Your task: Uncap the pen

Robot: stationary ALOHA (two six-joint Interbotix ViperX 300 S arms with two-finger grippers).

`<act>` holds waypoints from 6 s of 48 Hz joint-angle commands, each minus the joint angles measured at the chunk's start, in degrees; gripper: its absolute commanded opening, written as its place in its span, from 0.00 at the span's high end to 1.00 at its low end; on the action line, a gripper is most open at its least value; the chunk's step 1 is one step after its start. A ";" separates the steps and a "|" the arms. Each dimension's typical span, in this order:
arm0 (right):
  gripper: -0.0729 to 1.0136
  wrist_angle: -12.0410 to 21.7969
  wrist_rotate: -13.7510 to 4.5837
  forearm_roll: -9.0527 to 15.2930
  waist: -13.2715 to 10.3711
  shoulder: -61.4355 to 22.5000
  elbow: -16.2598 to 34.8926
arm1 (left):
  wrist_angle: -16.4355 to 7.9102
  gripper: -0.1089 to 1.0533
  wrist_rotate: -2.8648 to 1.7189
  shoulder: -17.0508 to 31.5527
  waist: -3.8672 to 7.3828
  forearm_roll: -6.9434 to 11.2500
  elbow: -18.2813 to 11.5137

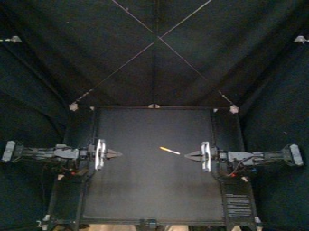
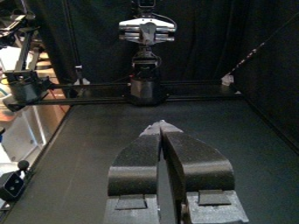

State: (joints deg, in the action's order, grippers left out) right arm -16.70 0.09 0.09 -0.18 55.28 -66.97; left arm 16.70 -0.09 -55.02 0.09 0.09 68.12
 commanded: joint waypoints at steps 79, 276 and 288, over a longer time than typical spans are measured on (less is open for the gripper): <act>0.21 8.44 -0.35 -8.96 -18.02 -54.40 10.28 | 3.43 0.14 0.44 43.77 10.46 -2.37 -16.17; 0.57 6.77 -0.44 7.12 -8.35 -41.22 19.78 | 6.86 0.56 -2.55 15.56 5.98 10.20 0.70; 0.57 6.77 -0.35 7.21 -8.35 -41.22 19.78 | 6.86 0.56 -2.55 15.56 5.98 10.20 0.70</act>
State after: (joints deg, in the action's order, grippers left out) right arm -9.49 -0.26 7.21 -8.44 12.13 -47.72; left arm 23.29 -2.72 -39.46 6.15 10.28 69.52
